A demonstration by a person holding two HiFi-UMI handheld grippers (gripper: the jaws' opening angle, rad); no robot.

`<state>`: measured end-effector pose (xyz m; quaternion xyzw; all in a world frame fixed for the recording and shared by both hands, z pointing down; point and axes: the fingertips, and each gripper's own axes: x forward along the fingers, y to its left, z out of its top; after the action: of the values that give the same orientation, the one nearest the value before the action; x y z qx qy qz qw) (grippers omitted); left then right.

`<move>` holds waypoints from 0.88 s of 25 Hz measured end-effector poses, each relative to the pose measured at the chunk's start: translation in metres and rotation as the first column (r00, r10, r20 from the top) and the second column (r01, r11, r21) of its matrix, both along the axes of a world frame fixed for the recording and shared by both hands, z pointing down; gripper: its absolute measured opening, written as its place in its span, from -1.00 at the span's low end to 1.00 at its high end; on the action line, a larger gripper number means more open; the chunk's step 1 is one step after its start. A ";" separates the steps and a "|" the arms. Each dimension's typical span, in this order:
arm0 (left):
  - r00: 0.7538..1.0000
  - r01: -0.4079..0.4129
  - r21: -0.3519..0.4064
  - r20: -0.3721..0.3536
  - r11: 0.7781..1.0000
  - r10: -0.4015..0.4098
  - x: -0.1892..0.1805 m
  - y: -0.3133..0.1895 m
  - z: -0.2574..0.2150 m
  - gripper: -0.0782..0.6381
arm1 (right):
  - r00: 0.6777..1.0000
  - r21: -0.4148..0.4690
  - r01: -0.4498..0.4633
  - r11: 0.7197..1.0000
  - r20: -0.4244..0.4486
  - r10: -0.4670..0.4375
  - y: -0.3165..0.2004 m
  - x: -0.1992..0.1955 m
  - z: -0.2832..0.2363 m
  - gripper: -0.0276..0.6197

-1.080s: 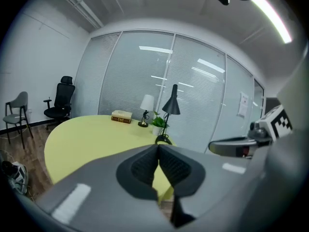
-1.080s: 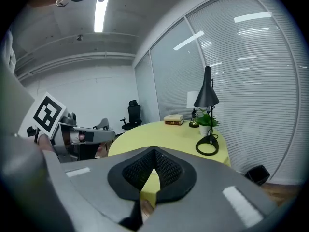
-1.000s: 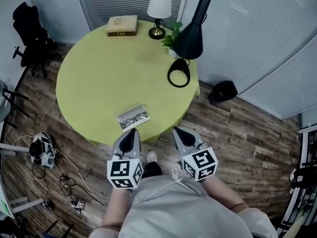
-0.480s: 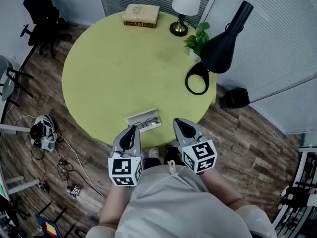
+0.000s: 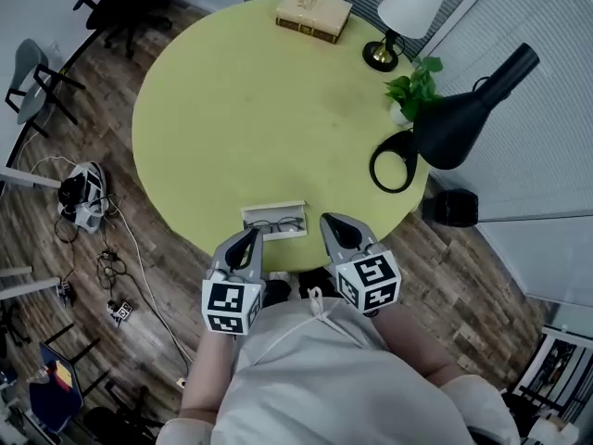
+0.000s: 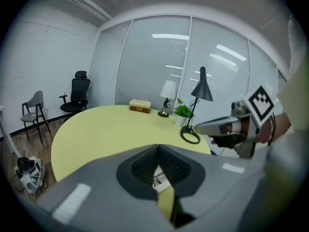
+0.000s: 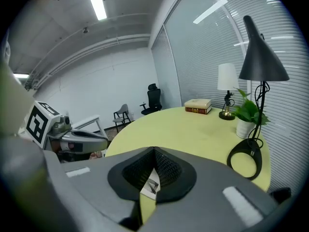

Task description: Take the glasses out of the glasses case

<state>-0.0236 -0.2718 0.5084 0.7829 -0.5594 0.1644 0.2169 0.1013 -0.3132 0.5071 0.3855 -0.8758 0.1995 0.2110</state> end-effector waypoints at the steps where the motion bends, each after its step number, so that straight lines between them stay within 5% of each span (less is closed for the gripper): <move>1: 1.000 -0.001 -0.001 0.002 1.000 0.001 0.000 0.000 0.004 -0.76 | 1.000 -0.009 0.011 1.000 -0.002 -0.011 -0.002 0.000 0.004 -0.91; 6: 0.998 0.049 -0.007 -0.026 0.999 -0.049 -0.005 -0.007 0.027 -0.76 | 0.999 -0.048 0.049 0.998 -0.018 -0.050 -0.011 0.006 0.033 -0.91; 9: 0.998 0.019 -0.022 0.066 1.000 -0.018 -0.002 -0.009 0.048 -0.76 | 0.999 -0.071 0.050 0.996 -0.015 -0.051 -0.012 0.012 0.049 -0.91; 12: 0.974 -0.097 -0.086 0.198 0.992 0.112 0.009 -0.010 0.075 -0.64 | 0.998 -0.097 0.055 0.994 -0.017 -0.056 -0.012 0.015 0.063 -0.91; 17: 0.858 -0.304 -0.210 0.363 0.929 0.363 0.025 -0.014 0.110 -0.52 | 0.997 -0.126 0.074 0.989 -0.022 -0.078 -0.012 0.016 0.079 -0.91; 22: 0.751 -0.437 -0.318 0.385 0.841 0.536 0.036 -0.019 0.126 -0.48 | 0.995 -0.150 0.088 0.985 -0.029 -0.094 -0.007 0.013 0.083 -0.91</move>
<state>0.0128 -0.2912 0.6342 0.8128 -0.3495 0.4533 0.1081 0.1146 -0.3203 0.5899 0.3317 -0.8713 0.2475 0.2637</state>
